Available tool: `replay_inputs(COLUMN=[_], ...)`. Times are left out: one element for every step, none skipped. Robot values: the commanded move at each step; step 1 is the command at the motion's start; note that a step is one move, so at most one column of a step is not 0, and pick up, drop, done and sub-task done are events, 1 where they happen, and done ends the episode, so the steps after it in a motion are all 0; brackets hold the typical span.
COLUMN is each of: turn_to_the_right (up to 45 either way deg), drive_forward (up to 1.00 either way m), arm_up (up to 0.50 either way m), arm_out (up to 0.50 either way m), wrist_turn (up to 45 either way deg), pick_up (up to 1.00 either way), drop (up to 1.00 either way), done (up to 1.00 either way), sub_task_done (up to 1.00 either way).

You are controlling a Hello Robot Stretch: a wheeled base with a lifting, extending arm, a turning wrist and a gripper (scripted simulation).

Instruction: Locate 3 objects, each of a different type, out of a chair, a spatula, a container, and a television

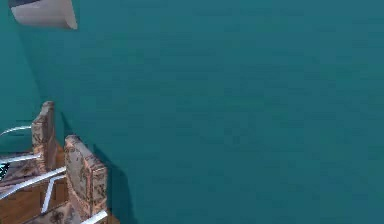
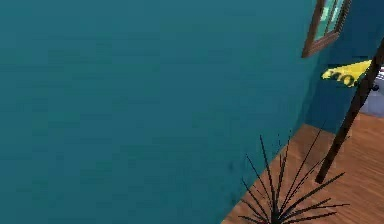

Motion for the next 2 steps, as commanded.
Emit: replay_inputs(turn_to_the_right=[-33.0, 0.0], drive_forward=[0.0, 0.0], arm_up=[0.0, 0.0], arm_out=[0.0, 0.0], wrist_turn=[0.0, 0.0], pick_up=[0.0, 0.0], drop=[0.0, 0.0], done=[0.0, 1.0], sub_task_done=[0.0, 0.0])
